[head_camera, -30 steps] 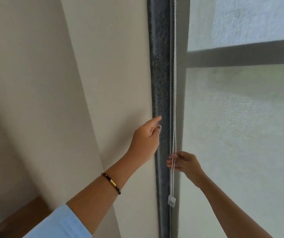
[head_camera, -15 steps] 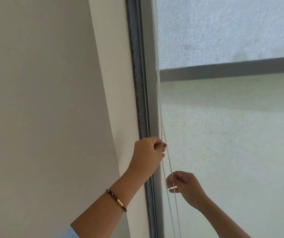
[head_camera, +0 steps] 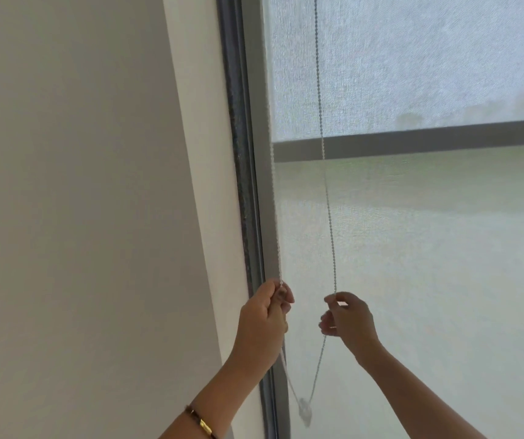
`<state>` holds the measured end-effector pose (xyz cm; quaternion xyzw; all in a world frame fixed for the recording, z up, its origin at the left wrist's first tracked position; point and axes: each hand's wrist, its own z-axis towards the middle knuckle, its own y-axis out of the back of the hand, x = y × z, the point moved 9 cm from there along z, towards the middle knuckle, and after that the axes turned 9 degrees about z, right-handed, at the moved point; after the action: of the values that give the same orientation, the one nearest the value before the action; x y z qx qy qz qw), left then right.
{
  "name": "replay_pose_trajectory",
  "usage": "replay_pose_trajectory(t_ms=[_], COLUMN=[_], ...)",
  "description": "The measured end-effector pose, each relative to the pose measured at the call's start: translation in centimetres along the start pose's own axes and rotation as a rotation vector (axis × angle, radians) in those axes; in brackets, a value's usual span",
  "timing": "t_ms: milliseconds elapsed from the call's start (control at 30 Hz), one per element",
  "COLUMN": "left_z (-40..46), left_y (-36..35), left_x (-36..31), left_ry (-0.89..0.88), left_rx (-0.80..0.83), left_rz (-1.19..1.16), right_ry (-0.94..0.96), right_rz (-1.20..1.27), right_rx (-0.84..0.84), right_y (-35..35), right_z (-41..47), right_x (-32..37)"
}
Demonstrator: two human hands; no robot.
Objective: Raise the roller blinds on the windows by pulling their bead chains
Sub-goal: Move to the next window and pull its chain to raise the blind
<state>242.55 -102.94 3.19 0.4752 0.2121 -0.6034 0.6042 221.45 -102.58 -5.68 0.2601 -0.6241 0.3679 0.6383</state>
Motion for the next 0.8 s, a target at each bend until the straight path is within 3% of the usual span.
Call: replay_pose_trajectory(t_ms=[167, 333, 400, 467, 600, 800], left_z=[-1.5, -1.3, -1.1, -0.9, -0.7, 0.6], left_y=[0.0, 0.4, 0.8, 1.1, 1.9, 3.0], left_x=[-1.1, -0.6, -0.4, -0.5, 0.4, 0.9], left_ry=[-0.089, -0.074, -0.053, -0.04, -0.004, 0.031], left_rx=[0.005, 0.003, 0.004, 0.008, -0.016, -0.146], left_rz=[0.09, 0.105, 0.046, -0.002, -0.027, 0.014], right_ry=[0.095, 0.378, 0.398, 0.407, 0.44, 0.413], right_rz=[0.13, -0.132, 0.043, 0.133, -0.16, -0.176], right_rx=[0.021, -0.037, 0.027, 0.07, 0.062, 0.08], right_y=[-1.0, -1.1, -1.2, -1.3, -1.7, -2.0], right_z=[-0.1, 0.3, 0.2, -0.3, -1.6, -3.5], right_x=[4.3, 10.6, 11.4, 10.9, 6.5, 2.9])
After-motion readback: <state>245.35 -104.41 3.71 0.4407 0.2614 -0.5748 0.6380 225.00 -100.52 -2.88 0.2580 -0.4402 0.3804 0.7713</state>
